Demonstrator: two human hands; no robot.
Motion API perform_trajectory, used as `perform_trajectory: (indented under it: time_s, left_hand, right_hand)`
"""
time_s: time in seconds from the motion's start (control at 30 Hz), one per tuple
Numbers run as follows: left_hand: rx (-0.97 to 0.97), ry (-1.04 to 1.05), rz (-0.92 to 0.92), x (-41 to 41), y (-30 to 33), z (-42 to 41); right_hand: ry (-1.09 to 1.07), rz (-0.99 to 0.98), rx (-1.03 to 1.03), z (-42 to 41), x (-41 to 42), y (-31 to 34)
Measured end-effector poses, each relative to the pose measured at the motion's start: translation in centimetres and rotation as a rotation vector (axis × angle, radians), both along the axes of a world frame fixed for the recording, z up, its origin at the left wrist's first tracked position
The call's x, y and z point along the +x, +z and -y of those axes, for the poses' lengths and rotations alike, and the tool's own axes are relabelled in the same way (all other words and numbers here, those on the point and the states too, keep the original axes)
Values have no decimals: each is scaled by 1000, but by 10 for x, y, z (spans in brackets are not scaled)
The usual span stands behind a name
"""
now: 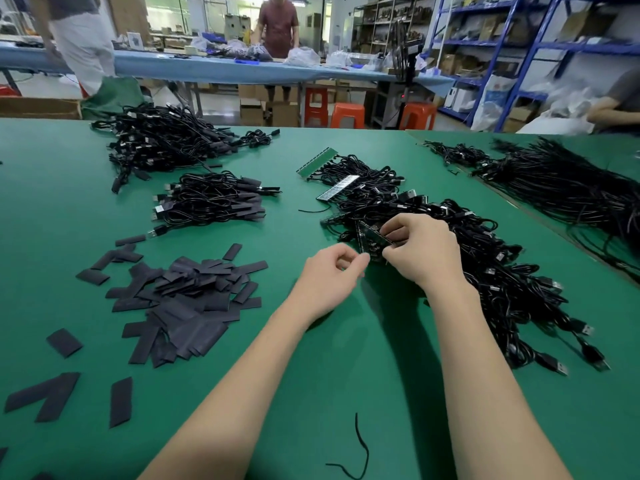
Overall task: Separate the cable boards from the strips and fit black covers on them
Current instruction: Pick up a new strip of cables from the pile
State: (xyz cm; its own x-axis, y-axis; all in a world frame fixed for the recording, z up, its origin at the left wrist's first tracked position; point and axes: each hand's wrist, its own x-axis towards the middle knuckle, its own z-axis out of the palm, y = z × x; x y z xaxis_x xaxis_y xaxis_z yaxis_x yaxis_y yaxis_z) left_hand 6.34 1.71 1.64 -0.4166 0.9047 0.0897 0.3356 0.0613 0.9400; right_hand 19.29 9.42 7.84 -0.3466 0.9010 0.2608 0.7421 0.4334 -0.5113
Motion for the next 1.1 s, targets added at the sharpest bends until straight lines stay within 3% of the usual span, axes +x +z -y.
perform_trajectory:
  time_s: [0.1,0.17,0.3,0.47,0.67,0.93,1.1]
  left_hand:
    - [-21,-21,615,22,19,-18]
    - [-33,14,791,33,28,-30]
    - [-91,90,770,47,24,-46]
    - [-68,139,835,50,16,-53]
    - [-46,240,840,54,12,-57]
    - [36,151,864,38,29,-57]
    - [59,80,794,23,40,-52]
  right_hand:
    - [0,-32,21,0,2,0]
    - [41,8,-28,-2,4,2]
    - [179,6,-197,-12,14,9]
    - [234,-6,-222,-14,15,13]
    - [124,23,-114,-19,9,13]
    - [-24,23,2,-30,17,17]
    - [-19,-74,-47,-39,28,14]
